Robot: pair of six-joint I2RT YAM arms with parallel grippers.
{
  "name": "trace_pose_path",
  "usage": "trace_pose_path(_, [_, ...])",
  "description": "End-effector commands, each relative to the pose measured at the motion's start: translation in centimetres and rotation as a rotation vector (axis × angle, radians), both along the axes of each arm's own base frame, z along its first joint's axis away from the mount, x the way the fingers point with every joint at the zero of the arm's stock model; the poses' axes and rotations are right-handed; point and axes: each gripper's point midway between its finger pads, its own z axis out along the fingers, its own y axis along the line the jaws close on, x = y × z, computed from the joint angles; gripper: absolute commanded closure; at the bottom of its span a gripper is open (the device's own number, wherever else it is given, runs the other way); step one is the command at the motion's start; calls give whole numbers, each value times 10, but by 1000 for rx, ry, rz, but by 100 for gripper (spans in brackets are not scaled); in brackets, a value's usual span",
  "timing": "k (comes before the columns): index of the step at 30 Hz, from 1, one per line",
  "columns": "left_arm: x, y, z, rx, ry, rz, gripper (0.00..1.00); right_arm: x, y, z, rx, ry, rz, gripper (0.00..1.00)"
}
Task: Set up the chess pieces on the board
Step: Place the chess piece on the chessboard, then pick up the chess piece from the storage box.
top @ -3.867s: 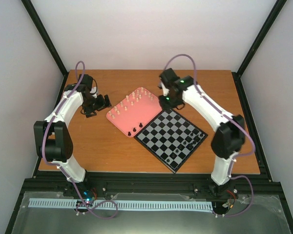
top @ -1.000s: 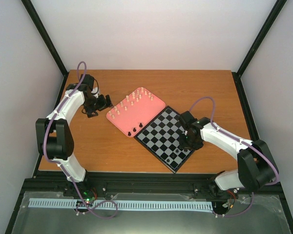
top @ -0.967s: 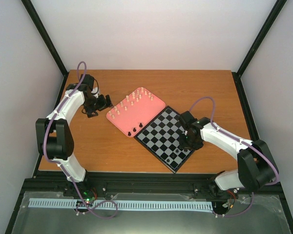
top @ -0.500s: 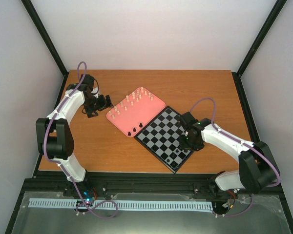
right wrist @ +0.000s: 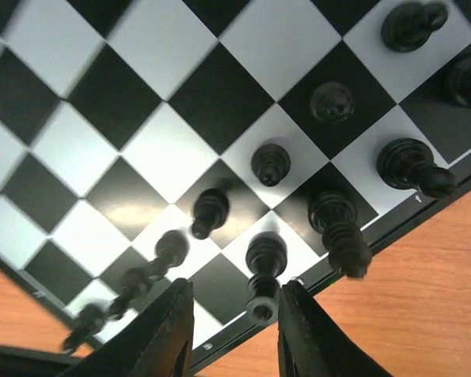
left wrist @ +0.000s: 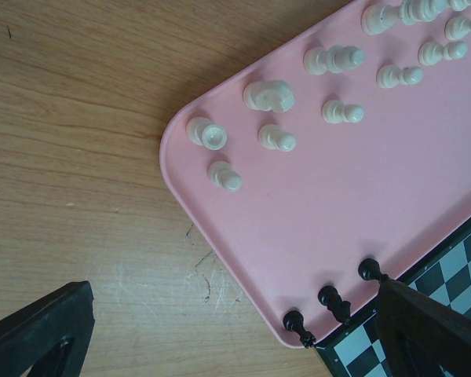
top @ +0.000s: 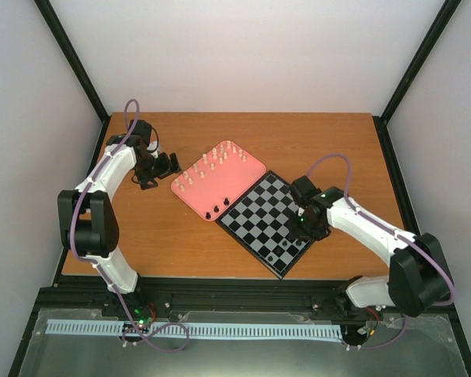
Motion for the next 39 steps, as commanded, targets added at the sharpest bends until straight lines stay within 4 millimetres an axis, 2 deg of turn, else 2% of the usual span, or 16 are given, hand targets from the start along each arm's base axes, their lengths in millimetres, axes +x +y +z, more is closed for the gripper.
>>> trace_pose_path(1, [11, -3, 8, -2, -32, 0, 0, 5, 7, 44, 66, -67, 13, 67])
trace_pose_path(5, [12, -3, 7, -4, -33, 1, 0, 18, 17, 76, 107, -123, 45, 61])
trace_pose_path(8, [12, -4, 7, -6, -30, 0, 0, 36, 37, 84, 152, -131, 82, 59])
trace_pose_path(13, [12, -3, 8, -2, -35, 2, 0, 90, 89, 89, 178, -208, 193, 47])
trace_pose_path(15, [11, -3, 8, -2, -34, 1, 0, 109, 116, 87, 179, -228, 258, 44])
trace_pose_path(18, [11, -2, 9, 5, -37, 0, 0, 128, 156, 73, 172, -218, 346, 41])
trace_pose_path(22, [10, -1, 8, 11, -32, -1, 0, 140, 195, 48, 158, -190, 437, 40])
trace_pose_path(24, [10, -1, 7, 13, -30, 0, 0, 141, 208, 37, 170, -168, 463, 40])
trace_pose_path(28, [10, -2, 7, 11, -30, -1, 0, 142, 220, 12, 158, -119, 493, 40])
trace_pose_path(33, [11, -2, 7, 9, -31, -2, 0, 147, 223, -1, 136, -103, 503, 42])
trace_pose_path(39, [11, -2, 6, 7, -29, -3, 0, 150, 227, -15, 131, -83, 510, 51])
